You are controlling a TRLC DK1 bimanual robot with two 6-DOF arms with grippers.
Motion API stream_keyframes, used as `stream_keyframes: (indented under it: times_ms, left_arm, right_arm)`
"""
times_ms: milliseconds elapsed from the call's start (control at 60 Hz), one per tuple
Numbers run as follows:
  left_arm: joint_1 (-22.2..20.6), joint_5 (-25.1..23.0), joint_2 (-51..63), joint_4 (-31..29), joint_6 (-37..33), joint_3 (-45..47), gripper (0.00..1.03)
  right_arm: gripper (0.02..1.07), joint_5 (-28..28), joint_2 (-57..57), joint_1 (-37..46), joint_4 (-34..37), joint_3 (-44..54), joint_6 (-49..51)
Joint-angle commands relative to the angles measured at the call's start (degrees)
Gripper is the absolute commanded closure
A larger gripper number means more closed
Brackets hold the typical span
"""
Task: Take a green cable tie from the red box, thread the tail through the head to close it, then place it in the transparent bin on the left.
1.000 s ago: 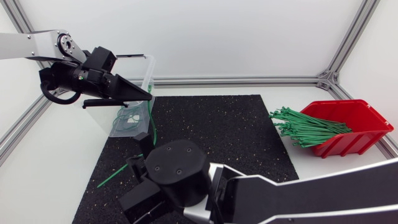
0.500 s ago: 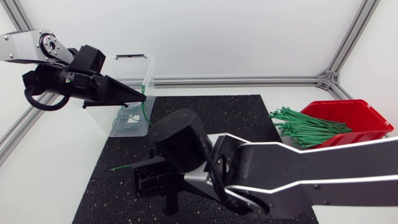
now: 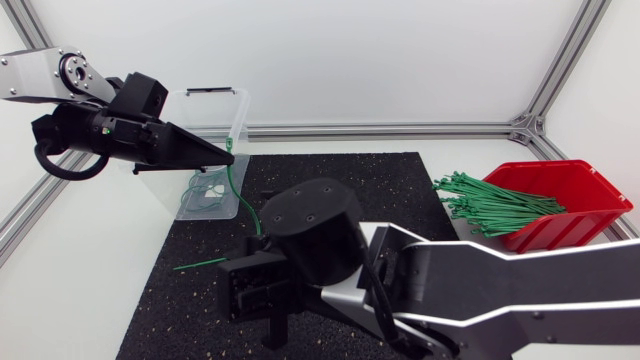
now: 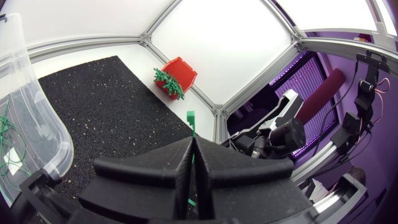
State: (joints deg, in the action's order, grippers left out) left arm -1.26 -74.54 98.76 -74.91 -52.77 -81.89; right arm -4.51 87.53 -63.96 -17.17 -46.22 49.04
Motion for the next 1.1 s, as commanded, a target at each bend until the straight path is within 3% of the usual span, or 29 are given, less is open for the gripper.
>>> stream_keyframes:
  times_ms: [0,250,633,850,1083]
  left_arm:
    - [-0.3,-0.2,-1.4,-0.3,-1.2,1.4,1.00]
    - [-0.4,-0.2,-1.6,-0.3,-0.8,1.1,1.00]
    - [-0.4,-0.2,-2.6,-0.4,-0.5,1.8,1.00]
    - [-0.5,-0.2,-4.2,0.7,-0.9,3.8,1.00]
    - [-0.5,-0.2,-4.6,1.1,-0.9,4.5,1.00]
  right_arm:
    - [1.02,-1.2,-0.2,0.5,-1.4,1.8,-1.0]
    - [1.02,1.3,-3.7,2.6,3.9,1.2,-8.6]
    - [1.02,1.9,-4.8,4.0,5.9,-0.7,-21.2]
    - [1.02,5.7,-4.3,6.1,9.5,-2.3,-30.8]
    - [1.02,5.7,-8.7,3.8,8.1,1.5,-34.9]
